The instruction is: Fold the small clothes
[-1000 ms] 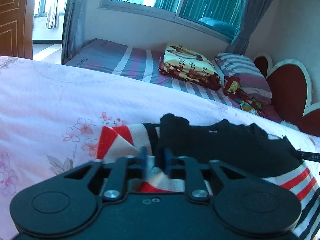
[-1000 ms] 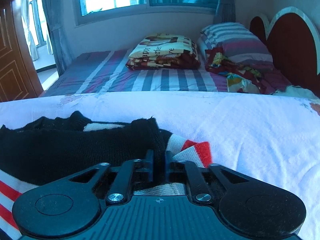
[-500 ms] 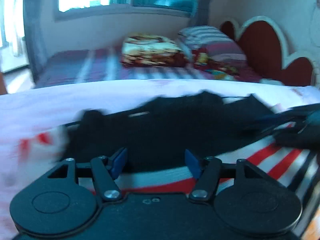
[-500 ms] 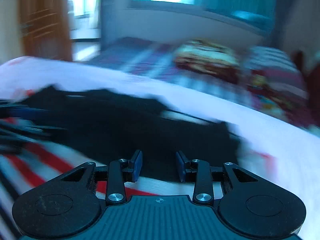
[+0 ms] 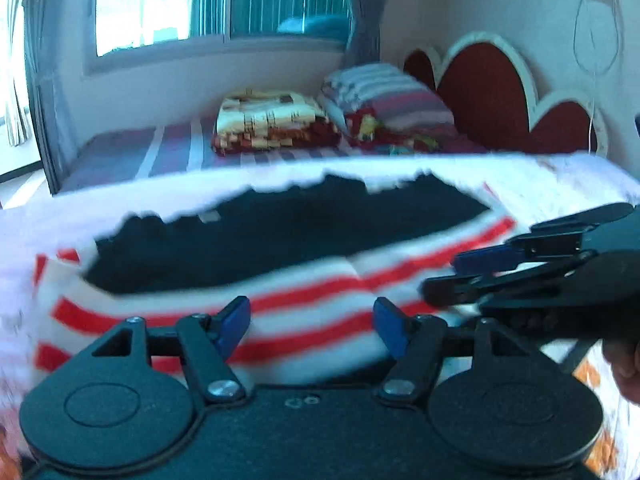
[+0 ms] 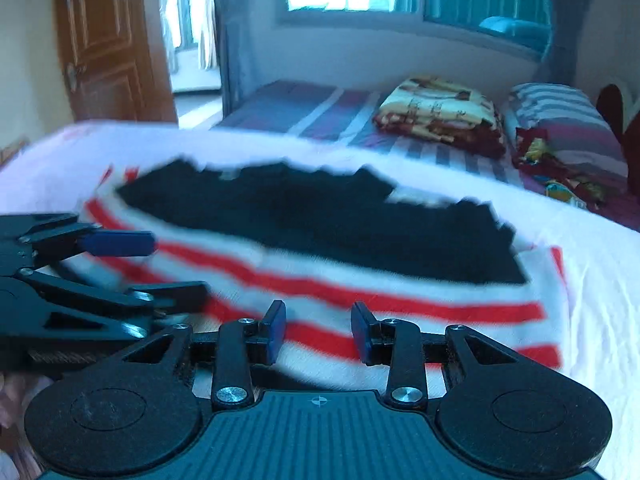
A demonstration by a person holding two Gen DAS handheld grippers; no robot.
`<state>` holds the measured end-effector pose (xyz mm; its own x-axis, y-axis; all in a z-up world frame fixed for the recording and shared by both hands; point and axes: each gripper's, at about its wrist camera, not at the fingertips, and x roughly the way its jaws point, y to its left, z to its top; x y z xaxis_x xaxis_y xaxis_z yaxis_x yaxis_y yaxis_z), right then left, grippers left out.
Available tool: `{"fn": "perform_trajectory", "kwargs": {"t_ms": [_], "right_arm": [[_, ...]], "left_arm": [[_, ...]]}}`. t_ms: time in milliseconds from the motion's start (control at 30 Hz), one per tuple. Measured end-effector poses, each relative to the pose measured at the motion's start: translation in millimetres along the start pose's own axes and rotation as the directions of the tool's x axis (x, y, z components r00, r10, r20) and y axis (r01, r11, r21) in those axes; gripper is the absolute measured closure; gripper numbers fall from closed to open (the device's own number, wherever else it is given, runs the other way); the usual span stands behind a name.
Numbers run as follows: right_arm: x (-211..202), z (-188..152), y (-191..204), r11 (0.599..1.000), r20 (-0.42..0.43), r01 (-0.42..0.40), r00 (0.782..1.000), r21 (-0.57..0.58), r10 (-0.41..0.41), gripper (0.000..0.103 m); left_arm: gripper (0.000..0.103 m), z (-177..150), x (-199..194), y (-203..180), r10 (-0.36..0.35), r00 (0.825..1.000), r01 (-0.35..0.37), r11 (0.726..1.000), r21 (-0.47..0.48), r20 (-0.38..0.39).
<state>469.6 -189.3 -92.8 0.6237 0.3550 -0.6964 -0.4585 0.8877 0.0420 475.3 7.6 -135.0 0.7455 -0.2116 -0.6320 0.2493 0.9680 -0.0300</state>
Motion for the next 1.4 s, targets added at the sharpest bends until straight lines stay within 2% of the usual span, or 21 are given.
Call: {"fn": "perform_trajectory", "kwargs": {"t_ms": [100, 133, 200, 233, 300, 333, 367, 400, 467, 567, 667, 733, 867, 933, 1000, 1033, 1133, 1267, 1300, 1333, 1400], "right_arm": [[-8, -11, -7, 0.999, 0.001, 0.031, 1.0, 0.009, -0.031, 0.068], [-12, -17, -14, 0.998, -0.001, 0.062, 0.998, 0.03, -0.062, 0.068], [-17, -24, -35, 0.986, -0.031, 0.147, 0.989, 0.078, -0.145, 0.067], [-21, -29, -48, 0.981, -0.043, 0.153, 0.988, 0.118, -0.149, 0.067], [-32, -36, -62, 0.977, -0.056, 0.138, 0.99, 0.163, -0.13, 0.068], [-37, -34, -59, 0.973, -0.062, 0.168, 0.985, 0.16, -0.159, 0.068], [-45, -31, -53, 0.973, -0.039, 0.176, 0.984, 0.149, -0.172, 0.067], [-55, -28, -45, 0.978, 0.006, 0.143, 0.989, 0.151, -0.146, 0.067], [-66, -26, -22, 0.987, 0.039, 0.071, 0.996, 0.144, -0.078, 0.067], [-58, -28, 19, 0.996, 0.014, 0.028, 0.999, 0.079, -0.029, 0.067], [-45, -41, 42, 0.998, -0.038, 0.051, 0.998, 0.044, -0.05, 0.068], [-45, -53, 42, 0.996, -0.039, 0.086, 0.996, 0.005, -0.086, 0.068], [-64, -73, 2, 0.986, -0.059, 0.155, 0.987, 0.069, -0.151, 0.068], [-76, -75, -18, 0.985, -0.069, 0.135, 0.989, 0.109, -0.128, 0.068], [-103, -72, -34, 0.974, 0.033, 0.165, 0.985, 0.157, -0.172, 0.068], [-112, -70, -45, 0.965, 0.057, 0.17, 0.981, 0.2, -0.184, 0.067], [-105, -68, -79, 0.928, -0.005, 0.176, 0.983, 0.329, -0.185, 0.067], [-93, -73, -91, 0.92, -0.049, 0.137, 0.991, 0.368, -0.128, 0.068], [-92, -76, -91, 0.922, -0.058, 0.139, 0.99, 0.361, -0.127, 0.072], [-91, -78, -91, 0.925, -0.074, 0.14, 0.99, 0.352, -0.121, 0.087], [-95, -86, -90, 0.935, -0.091, 0.157, 0.987, 0.318, -0.134, 0.089]], "left_arm": [[0.034, -14, -6, 9, 0.016, 1.0, -0.016, 1.0, 0.001, 0.008], [0.034, -17, -11, 18, 0.024, 1.0, -0.024, 1.0, -0.007, 0.011], [0.033, -29, -27, 34, 0.089, 0.996, -0.089, 0.996, -0.027, 0.002], [0.032, -36, -32, 47, 0.112, 0.994, -0.112, 0.992, -0.053, -0.01], [0.032, -47, -46, 70, 0.093, 0.996, -0.093, 0.986, -0.137, -0.009], [0.032, -47, -53, 71, 0.107, 0.994, -0.107, 0.983, -0.147, -0.011], [0.036, -45, -57, 67, 0.137, 0.99, -0.138, 0.981, -0.137, -0.013], [0.037, -43, -62, 59, 0.155, 0.988, -0.155, 0.979, -0.136, -0.01], [0.035, -40, -72, 41, 0.107, 0.994, -0.103, 0.982, -0.158, 0.018], [0.035, -41, -71, 4, 0.064, 0.998, -0.062, 0.992, -0.114, 0.02], [0.035, -49, -64, -15, 0.052, 0.999, -0.052, 0.994, -0.094, -0.006], [0.035, -58, -62, -14, 0.074, 0.997, -0.077, 0.993, -0.087, -0.028], [0.034, -76, -80, 12, 0.153, 0.988, -0.156, 0.984, -0.09, -0.036], [0.033, -84, -92, 33, 0.16, 0.986, -0.163, 0.978, -0.13, -0.04], [0.034, -80, -102, 43, 0.194, 0.98, -0.197, 0.971, -0.137, -0.038], [0.035, -80, -106, 48, 0.209, 0.977, -0.212, 0.965, -0.153, -0.036], [0.035, -80, -107, 64, 0.19, 0.98, -0.197, 0.952, -0.233, -0.05], [0.035, -78, -102, 64, 0.192, 0.979, -0.203, 0.946, -0.251, -0.068], [0.035, -79, -102, 63, 0.194, 0.979, -0.205, 0.947, -0.247, -0.068], [0.035, -79, -102, 63, 0.193, 0.979, -0.204, 0.948, -0.245, -0.069], [0.035, -81, -101, 64, 0.19, 0.979, -0.203, 0.951, -0.231, -0.076]]}}
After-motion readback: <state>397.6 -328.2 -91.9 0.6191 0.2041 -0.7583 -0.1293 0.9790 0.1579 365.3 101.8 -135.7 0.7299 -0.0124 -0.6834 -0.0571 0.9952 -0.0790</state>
